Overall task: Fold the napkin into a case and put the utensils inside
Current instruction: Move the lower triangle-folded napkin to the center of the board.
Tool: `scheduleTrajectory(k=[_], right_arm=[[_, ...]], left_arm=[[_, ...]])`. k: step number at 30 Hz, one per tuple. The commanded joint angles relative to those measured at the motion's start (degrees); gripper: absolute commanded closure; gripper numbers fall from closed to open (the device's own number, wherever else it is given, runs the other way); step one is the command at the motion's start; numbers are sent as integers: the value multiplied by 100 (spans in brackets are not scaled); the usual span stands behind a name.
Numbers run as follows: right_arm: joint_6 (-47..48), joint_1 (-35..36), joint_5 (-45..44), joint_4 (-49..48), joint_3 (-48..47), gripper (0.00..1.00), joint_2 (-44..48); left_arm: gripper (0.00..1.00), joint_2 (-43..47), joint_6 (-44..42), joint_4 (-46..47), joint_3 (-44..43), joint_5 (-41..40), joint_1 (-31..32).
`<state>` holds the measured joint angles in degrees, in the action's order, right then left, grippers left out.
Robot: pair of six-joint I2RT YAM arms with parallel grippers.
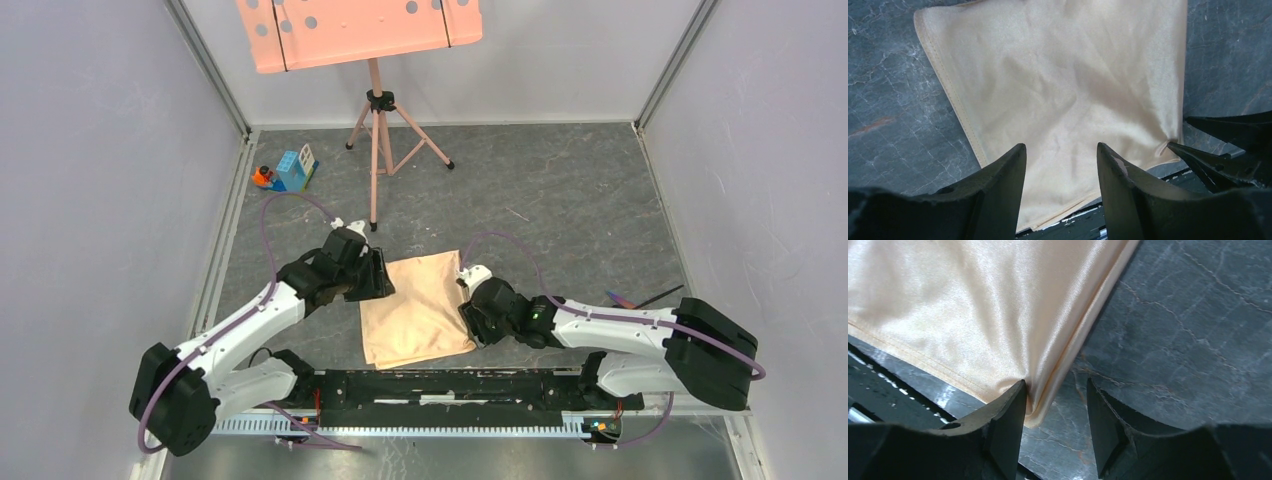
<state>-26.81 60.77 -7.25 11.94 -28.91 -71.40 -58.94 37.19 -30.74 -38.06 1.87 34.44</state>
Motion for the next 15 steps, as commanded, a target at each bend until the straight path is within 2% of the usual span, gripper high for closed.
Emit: scheduleTrajectory(k=[1, 9, 15], right_arm=[[237, 13, -523, 677, -99, 46, -41], [551, -137, -1373, 935, -128, 44, -153], [1117, -1086, -1546, 681, -88, 43, -172]], left_arm=[[40, -356, -125, 574, 42, 150, -210], [41, -603, 25, 903, 9, 325, -322], [41, -553, 156, 1073, 103, 570, -336]])
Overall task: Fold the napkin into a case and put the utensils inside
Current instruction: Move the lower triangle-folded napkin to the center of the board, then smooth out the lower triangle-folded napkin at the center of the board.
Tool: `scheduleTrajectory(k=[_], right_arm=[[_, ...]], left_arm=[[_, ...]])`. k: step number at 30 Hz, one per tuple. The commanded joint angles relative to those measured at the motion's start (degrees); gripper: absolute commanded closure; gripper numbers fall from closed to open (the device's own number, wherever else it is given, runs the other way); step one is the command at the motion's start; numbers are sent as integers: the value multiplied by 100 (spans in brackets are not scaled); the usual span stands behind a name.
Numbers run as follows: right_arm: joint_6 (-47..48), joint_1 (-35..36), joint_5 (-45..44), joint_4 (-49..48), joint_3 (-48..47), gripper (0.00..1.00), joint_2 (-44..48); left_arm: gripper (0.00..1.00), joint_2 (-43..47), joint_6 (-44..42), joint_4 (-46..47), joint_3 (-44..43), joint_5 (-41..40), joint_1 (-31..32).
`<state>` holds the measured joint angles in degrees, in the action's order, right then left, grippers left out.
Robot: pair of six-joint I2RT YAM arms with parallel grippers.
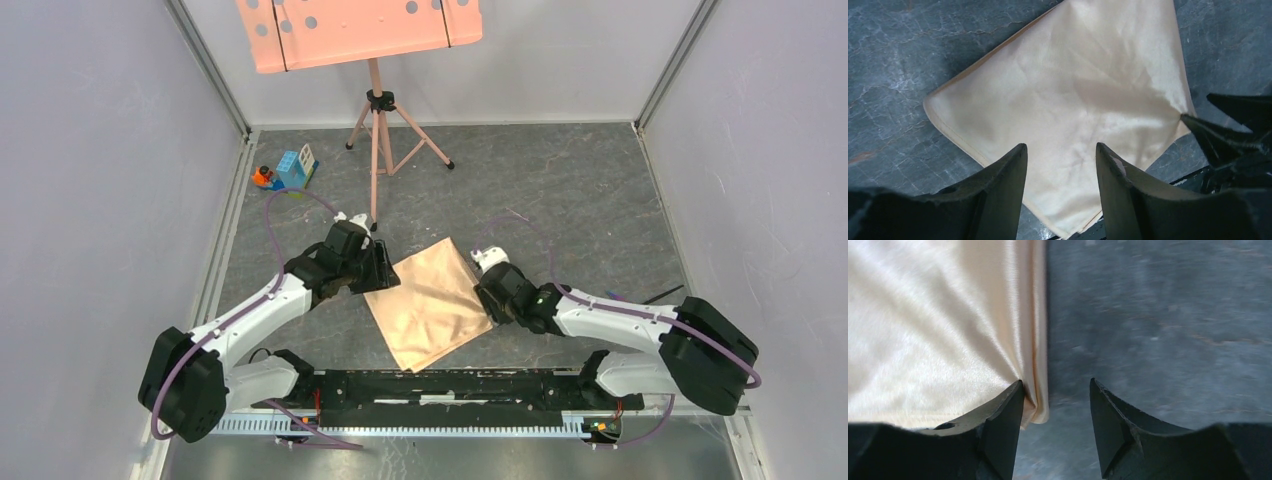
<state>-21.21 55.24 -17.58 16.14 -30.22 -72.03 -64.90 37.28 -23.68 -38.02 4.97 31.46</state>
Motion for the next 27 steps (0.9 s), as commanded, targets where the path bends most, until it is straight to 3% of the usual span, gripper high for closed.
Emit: scheduleTrajectory(k=[1, 5, 11, 14, 19, 23, 27], right_arm=[[667, -696, -404, 159, 7, 42, -117], [1322, -1111, -430, -21, -392, 38, -442], [1576, -1262, -1003, 713, -1311, 33, -727], [1536, -1260, -518, 947, -1597, 30, -441], [1349, -1259, 1070, 610, -1483, 29, -93], [1312, -1271, 652, 478, -1258, 35, -269], [1454, -1338, 301, 296, -996, 36, -434]], left_arm=[[41, 47, 169, 419, 131, 307, -33], [41, -70, 277, 680, 216, 563, -42], [41, -187, 247, 764, 236, 602, -36], [41, -154, 219, 717, 250, 558, -50], [41, -189, 193, 709, 306, 476, -61], [41, -406, 118, 734, 299, 441, -58], [41, -635, 41, 864, 354, 304, -67]])
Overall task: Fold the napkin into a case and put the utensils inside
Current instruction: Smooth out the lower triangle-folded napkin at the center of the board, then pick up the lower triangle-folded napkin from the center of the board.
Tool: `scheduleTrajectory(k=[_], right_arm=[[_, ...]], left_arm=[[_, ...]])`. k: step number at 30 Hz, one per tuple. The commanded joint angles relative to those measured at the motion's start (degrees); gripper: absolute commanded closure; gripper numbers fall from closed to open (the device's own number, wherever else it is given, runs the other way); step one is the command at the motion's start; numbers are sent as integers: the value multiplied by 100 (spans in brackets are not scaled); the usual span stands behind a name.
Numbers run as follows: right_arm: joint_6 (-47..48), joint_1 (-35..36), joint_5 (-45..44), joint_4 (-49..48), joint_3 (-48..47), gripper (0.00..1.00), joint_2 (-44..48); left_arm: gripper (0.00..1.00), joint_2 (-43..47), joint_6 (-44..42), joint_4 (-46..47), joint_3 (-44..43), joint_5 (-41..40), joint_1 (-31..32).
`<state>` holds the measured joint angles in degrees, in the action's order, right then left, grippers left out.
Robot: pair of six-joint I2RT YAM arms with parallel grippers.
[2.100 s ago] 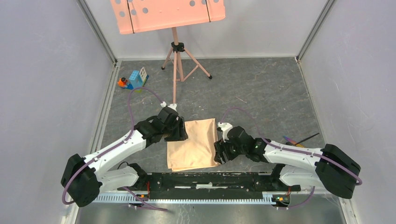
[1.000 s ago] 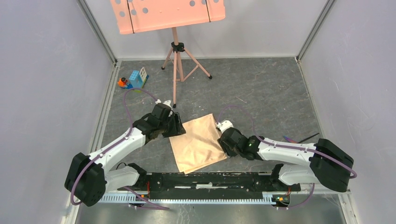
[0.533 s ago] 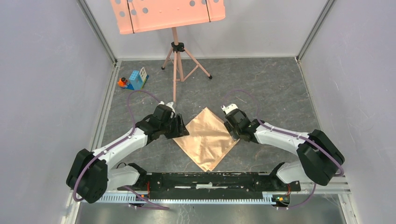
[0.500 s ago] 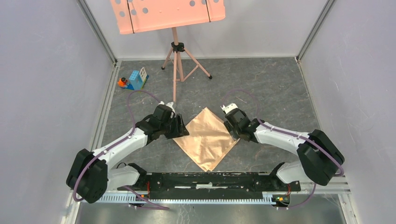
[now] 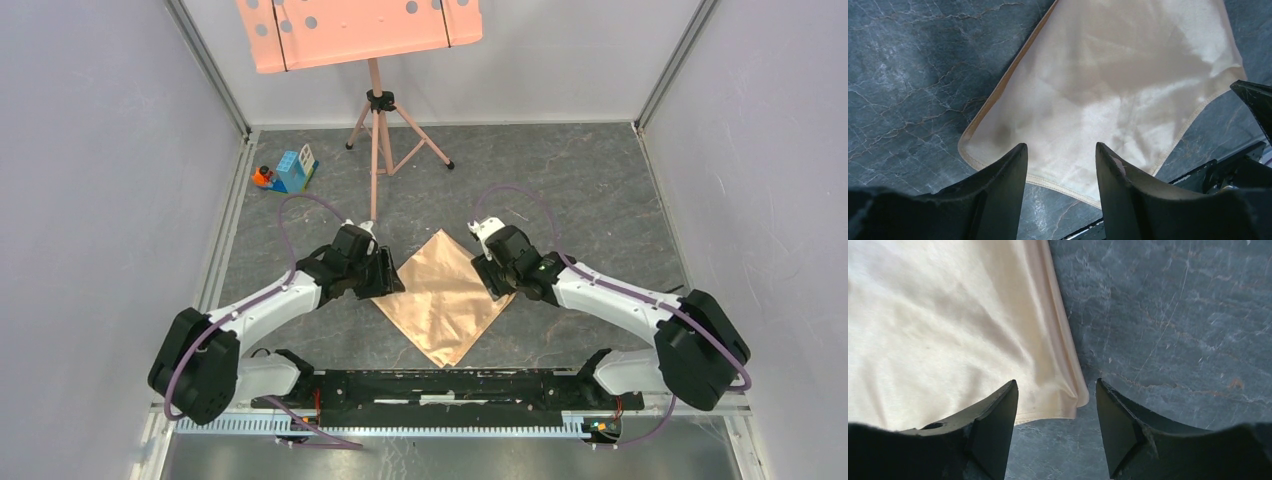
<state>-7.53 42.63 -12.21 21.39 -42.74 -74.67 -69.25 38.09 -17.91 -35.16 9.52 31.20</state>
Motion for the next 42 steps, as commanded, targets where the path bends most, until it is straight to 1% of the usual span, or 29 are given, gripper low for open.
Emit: scheduleTrajectory(k=[1, 4, 6, 9, 10, 13, 17, 19, 20, 22, 23, 25, 26, 27, 28, 29, 30, 31, 34, 36, 42], right_arm=[[96, -124, -243, -289, 340, 36, -244], [87, -193, -439, -462, 541, 39, -410], [59, -220, -740, -636, 717, 41, -520], [-69, -264, -1386, -558, 769, 47, -792], [-74, -266, -1455, -557, 782, 48, -816], [-9, -265, -1224, -578, 766, 49, -643], [93, -258, -1061, -264, 420, 49, -311], [265, -248, -1064, -47, 170, 46, -139], [375, -227, -1077, 56, 53, 42, -45], [646, -138, -1072, 256, -150, 28, 167], [691, -58, -1054, 357, -268, 23, 245], [707, 237, -890, 595, -511, 17, 293], [706, 459, -720, 724, -663, 14, 267], [638, 638, -271, 771, -761, 12, 219], [492, 750, 318, 774, -812, 11, 161], [335, 894, 725, 721, -828, 11, 100], [194, 1053, 1014, 646, -828, 11, 41], [91, 1255, 1122, 662, -879, 10, -65], [-167, 1691, 1208, 767, -1049, 9, -415], [-287, 1936, 1334, 777, -1115, 10, -618], [-388, 2486, 1123, 877, -1320, 15, -1210]], left_arm=[[41, -268, -66, 325, 90, -206, -37], [42, -531, -110, 447, 138, -286, -44], [42, -664, -121, 562, 215, -404, -44], [42, -791, -171, 599, 310, -628, -44], [43, -783, -196, 592, 338, -691, -55], [43, -695, -316, 447, 333, -764, -44], [40, -216, -407, 284, 225, -324, -44], [38, 110, -345, 73, 48, -78, -44], [37, 288, -297, -44, -42, -8, -40], [35, 717, -205, -403, -273, -77, -47], [34, 907, -189, -610, -424, -281, -48], [33, 1314, -101, -1129, -681, -904, -51], [31, 1581, -7, -1358, -764, -1463, -47], [29, 1882, 138, -1529, -780, -1884, -48], [27, 2211, 244, -1606, -740, -2292, -46], [25, 2514, 320, -1616, -634, -2618, -48], [24, 2865, 371, -1599, -533, -2768, -46], [24, 3153, 383, -1559, -414, -2872, -52], [23, 3928, 460, -1600, -229, -2973, -53], [23, 4201, 519, -1704, -217, -2999, -52], [23, 4379, 562, -1992, -325, -2967, -53]])
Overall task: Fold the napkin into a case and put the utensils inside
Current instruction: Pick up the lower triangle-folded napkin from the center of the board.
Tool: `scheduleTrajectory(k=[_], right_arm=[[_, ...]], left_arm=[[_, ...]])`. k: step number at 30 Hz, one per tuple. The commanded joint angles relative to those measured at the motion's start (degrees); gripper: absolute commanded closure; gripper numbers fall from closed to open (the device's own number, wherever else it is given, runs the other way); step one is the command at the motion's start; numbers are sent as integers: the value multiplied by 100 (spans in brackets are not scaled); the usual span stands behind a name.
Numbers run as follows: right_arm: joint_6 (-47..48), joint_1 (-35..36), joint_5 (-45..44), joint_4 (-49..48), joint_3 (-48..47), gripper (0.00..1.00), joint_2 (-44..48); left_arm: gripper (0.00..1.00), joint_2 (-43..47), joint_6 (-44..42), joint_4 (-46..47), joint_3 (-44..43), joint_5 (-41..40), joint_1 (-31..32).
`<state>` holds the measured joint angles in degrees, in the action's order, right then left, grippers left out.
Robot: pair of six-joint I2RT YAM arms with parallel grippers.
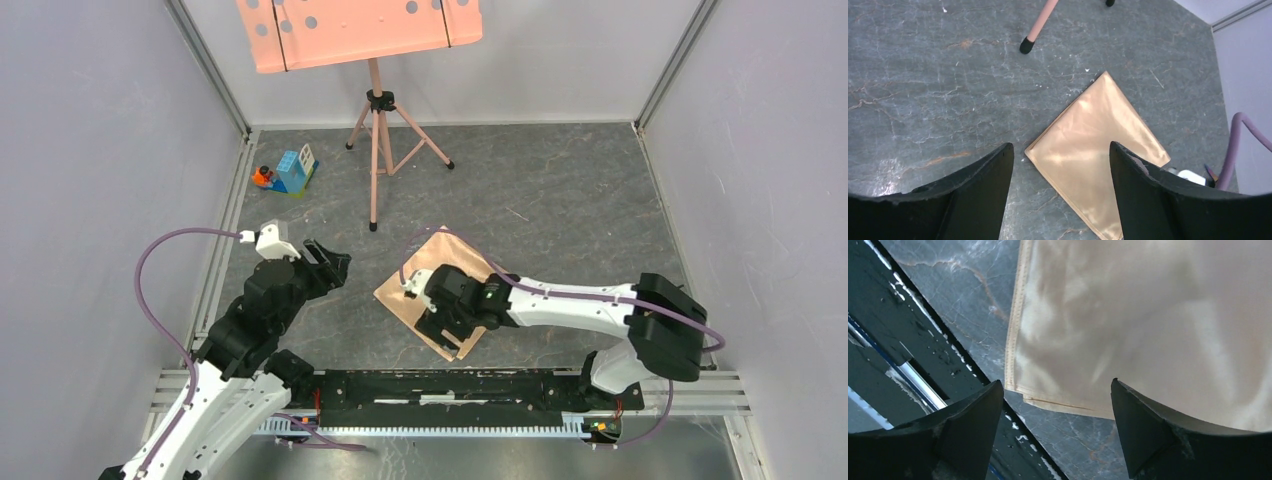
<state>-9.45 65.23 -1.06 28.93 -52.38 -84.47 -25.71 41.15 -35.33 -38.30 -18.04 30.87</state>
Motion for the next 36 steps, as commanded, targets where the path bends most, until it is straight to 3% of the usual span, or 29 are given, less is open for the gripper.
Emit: scheduleTrajectory(k=[1, 10, 20, 28, 34, 36], right_arm=[[-184, 275, -11, 141, -390, 16, -329], [-318, 475, -97, 75, -391, 29, -691], [-481, 651, -728, -124, -154, 35, -997], [-541, 650, -1046, -1057, 803, 64, -1274], [-366, 640, -1101, -1280, 899, 97, -981], [-301, 579, -1049, -1354, 877, 100, -770]], left_arm=[[23, 34, 254, -270, -27, -188, -20], [23, 113, 306, -271, 51, -66, -19], [23, 14, 271, -233, 41, -25, -13], [23, 42, 280, -274, -2, 15, -18], [23, -46, 360, -298, 10, 130, -19], [23, -143, 443, -243, 89, 254, -17]])
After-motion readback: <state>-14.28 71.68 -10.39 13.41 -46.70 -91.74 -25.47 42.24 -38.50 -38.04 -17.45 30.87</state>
